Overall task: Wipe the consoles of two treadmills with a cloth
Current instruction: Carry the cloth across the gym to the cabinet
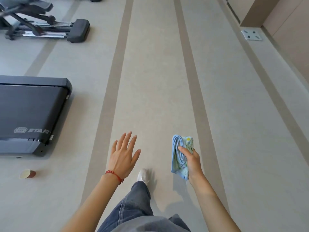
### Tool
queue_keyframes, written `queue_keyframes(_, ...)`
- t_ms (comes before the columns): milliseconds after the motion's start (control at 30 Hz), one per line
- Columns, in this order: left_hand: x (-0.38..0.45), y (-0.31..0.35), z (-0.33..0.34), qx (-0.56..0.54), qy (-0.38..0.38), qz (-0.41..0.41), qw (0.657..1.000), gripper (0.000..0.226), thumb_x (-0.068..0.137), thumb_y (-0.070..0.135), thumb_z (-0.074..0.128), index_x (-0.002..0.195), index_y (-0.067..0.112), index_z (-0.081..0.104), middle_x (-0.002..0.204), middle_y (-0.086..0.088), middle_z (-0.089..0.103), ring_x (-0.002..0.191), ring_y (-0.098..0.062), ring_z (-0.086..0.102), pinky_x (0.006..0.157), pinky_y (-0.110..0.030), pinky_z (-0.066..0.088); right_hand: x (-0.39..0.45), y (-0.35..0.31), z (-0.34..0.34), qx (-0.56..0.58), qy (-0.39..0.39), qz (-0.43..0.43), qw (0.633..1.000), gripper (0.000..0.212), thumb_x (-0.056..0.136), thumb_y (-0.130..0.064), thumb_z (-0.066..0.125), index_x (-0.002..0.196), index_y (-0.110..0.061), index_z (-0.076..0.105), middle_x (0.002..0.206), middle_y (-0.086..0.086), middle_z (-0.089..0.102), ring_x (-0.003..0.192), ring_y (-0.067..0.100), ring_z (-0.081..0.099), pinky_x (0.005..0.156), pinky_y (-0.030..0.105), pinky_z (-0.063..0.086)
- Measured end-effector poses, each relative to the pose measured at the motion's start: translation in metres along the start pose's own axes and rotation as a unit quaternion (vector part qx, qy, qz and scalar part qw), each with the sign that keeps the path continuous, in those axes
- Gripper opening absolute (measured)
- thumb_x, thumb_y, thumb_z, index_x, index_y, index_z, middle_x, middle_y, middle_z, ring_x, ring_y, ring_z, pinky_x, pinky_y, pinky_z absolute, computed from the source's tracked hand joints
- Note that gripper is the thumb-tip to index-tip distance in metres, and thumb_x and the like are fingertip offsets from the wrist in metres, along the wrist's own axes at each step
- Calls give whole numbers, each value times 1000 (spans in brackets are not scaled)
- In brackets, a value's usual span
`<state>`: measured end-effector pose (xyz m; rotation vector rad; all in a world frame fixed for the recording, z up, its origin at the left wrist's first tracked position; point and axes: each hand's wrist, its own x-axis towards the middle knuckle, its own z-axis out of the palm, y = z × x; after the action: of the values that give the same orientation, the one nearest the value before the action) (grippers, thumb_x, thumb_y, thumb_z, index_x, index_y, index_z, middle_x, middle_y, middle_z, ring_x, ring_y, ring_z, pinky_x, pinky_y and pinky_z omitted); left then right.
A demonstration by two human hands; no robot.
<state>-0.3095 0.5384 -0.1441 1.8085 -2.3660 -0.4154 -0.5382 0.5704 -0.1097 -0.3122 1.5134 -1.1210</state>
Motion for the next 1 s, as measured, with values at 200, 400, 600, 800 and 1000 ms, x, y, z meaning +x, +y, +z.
queue_keyframes(200, 133, -32, -40, 12, 3, 27, 1000, 65, 99, 51, 14, 130, 8, 51, 136, -14, 49, 125, -35, 46, 98, -52, 34, 90, -81, 72, 8, 1, -8, 1000, 8, 85, -12, 62, 92, -15, 64, 82, 7, 64, 73, 24, 62, 66, 32, 51)
queue_keyframes(400, 243, -49, -50, 5, -1, 20, 1000, 65, 98, 51, 14, 131, 8, 51, 137, -14, 48, 126, -36, 44, 99, -52, 32, 176, -143, 116, 13, 6, -6, 1000, 10, 85, -9, 62, 94, -11, 63, 82, 8, 65, 74, 25, 62, 71, 34, 51)
queue_keyframes(600, 371, -49, -47, -17, 12, 17, 1000, 67, 98, 53, 14, 132, 8, 50, 138, -15, 47, 127, -36, 42, 99, -53, 35, 278, -206, 148, -11, -2, -19, 1000, 8, 85, -9, 61, 90, -15, 64, 84, 6, 65, 75, 21, 62, 65, 29, 50)
queue_keyframes(800, 510, -42, -64, -6, 16, 10, 1000, 64, 97, 51, 19, 132, 7, 49, 139, -14, 46, 128, -36, 42, 100, -52, 33, 385, -298, 180, -9, -20, -18, 1000, 7, 84, -10, 63, 87, -15, 64, 83, 6, 65, 76, 22, 62, 71, 33, 49)
queue_keyframes(1000, 623, -49, -80, -15, 26, 3, 1000, 62, 96, 49, 22, 133, 8, 48, 140, -14, 45, 129, -35, 40, 100, -52, 33, 470, -370, 213, -14, -17, -10, 1000, 6, 84, -11, 63, 88, -15, 65, 83, 5, 66, 77, 22, 62, 72, 33, 49)
